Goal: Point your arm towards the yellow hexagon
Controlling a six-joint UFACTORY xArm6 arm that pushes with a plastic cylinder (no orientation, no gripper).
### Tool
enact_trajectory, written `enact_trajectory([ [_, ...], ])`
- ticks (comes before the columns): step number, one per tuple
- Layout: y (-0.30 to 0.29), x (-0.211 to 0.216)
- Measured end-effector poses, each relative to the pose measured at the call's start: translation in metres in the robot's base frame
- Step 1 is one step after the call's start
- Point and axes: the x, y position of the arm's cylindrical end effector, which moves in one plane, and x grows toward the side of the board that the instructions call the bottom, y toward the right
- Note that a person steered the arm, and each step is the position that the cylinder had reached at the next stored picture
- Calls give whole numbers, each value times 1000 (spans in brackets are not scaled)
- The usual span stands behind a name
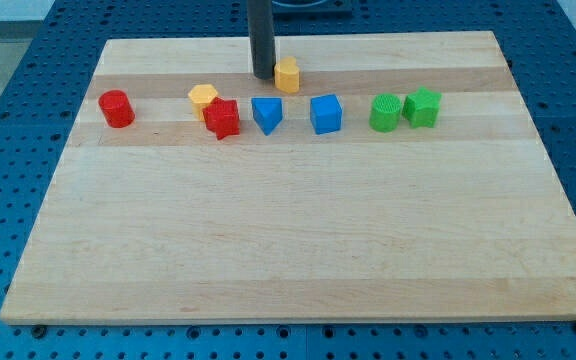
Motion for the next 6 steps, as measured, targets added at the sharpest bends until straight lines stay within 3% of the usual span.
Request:
enact_trajectory([
  [2,-102,0],
  [6,-118,66],
])
